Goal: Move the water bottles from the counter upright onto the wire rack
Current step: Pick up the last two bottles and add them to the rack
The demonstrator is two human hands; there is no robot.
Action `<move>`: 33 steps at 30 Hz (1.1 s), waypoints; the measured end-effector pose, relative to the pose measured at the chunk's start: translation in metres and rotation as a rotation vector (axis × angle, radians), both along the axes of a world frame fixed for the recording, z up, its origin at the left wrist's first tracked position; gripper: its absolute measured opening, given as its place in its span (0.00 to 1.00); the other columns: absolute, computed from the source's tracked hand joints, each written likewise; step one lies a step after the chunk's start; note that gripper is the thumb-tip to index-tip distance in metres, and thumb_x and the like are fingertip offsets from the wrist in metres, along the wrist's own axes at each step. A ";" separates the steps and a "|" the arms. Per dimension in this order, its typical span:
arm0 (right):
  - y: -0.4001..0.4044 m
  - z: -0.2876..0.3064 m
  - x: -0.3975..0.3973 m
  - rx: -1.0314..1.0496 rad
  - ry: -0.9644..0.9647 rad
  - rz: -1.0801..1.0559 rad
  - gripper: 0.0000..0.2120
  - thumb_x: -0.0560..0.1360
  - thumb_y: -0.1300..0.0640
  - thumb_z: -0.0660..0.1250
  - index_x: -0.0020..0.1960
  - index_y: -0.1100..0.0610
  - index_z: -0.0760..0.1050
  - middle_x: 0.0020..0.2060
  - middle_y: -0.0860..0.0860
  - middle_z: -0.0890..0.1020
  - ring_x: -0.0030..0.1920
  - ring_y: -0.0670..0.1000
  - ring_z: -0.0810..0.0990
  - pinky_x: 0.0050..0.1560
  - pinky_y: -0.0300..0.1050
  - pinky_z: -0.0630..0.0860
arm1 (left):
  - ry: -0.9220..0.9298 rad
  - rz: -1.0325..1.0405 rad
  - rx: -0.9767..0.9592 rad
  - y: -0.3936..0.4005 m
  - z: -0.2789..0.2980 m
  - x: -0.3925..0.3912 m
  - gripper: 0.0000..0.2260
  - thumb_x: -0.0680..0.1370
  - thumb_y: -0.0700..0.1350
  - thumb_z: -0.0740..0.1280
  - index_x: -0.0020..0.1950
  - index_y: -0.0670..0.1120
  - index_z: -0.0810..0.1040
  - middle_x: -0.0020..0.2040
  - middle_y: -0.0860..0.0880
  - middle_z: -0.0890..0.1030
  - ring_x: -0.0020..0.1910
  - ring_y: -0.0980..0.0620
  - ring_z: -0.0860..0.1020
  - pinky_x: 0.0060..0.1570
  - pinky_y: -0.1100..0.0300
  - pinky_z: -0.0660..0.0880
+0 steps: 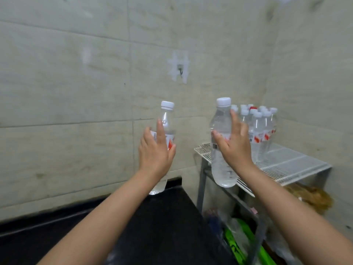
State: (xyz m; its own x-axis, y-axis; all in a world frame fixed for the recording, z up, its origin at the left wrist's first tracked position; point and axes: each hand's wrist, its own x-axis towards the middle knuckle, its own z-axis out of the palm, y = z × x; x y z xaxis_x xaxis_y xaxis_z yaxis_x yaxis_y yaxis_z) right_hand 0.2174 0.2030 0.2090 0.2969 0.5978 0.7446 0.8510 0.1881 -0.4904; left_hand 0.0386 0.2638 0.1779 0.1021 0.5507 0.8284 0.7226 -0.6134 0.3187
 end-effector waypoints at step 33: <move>0.110 -0.056 0.446 0.075 0.101 0.278 0.38 0.67 0.41 0.55 0.70 0.64 0.59 0.60 0.66 0.70 0.59 0.52 0.66 0.52 0.44 0.63 | -0.126 0.100 0.005 0.035 -0.047 0.465 0.26 0.78 0.61 0.49 0.69 0.50 0.46 0.62 0.31 0.63 0.53 0.31 0.75 0.46 0.41 0.77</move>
